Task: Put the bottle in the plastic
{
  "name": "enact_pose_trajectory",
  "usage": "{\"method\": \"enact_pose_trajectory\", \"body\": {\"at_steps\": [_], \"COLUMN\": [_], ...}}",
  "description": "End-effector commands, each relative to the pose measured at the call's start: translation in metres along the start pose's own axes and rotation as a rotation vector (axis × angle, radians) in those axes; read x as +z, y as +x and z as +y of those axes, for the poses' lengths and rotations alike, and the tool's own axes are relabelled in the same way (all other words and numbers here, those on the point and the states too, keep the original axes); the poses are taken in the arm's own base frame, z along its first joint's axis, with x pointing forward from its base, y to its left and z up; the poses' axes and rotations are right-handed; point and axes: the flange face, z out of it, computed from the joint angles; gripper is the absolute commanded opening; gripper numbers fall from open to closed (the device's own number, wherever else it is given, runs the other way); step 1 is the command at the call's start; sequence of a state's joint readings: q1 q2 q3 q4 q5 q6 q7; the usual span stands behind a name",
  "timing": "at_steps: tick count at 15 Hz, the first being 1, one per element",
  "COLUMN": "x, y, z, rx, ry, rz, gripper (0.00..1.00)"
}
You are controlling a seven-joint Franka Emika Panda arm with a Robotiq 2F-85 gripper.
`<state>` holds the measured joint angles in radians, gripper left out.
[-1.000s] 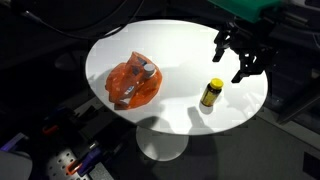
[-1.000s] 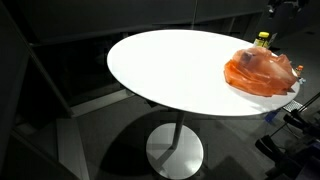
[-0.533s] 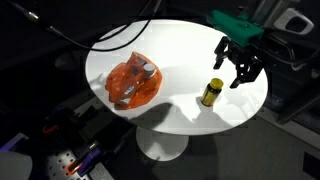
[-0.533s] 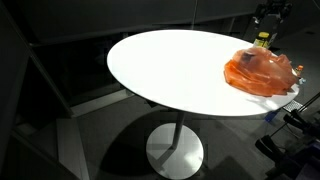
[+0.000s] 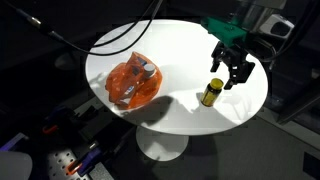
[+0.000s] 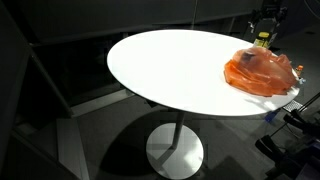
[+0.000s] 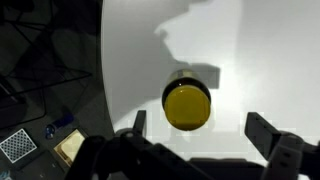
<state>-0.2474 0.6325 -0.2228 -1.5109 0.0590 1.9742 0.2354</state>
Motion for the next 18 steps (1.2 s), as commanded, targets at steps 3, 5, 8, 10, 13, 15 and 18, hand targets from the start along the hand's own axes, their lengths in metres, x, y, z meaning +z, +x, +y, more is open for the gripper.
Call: {"method": "enact_pose_trajectory", "body": {"at_steps": [3,5,8,10,13,15,18], "x": [-0.001,0.001,0.003,0.007,0.01,0.001,-0.011], "y": [-0.003,-0.003,-0.001,0.001,0.003,0.002,-0.011], "z": [-0.004,-0.006,-0.006,-0.005,-0.004,-0.004,-0.007], "rx": [0.072,0.08,0.096,0.103,0.115,0.113,0.077], "ry": [-0.033,-0.03,-0.03,-0.035,-0.039,-0.034,-0.031], "rz": [-0.001,-0.002,-0.007,-0.01,-0.015,0.003,0.009], "gripper": [1.0,1.0,0.74,0.6,0.35,0.23,0.2]}}
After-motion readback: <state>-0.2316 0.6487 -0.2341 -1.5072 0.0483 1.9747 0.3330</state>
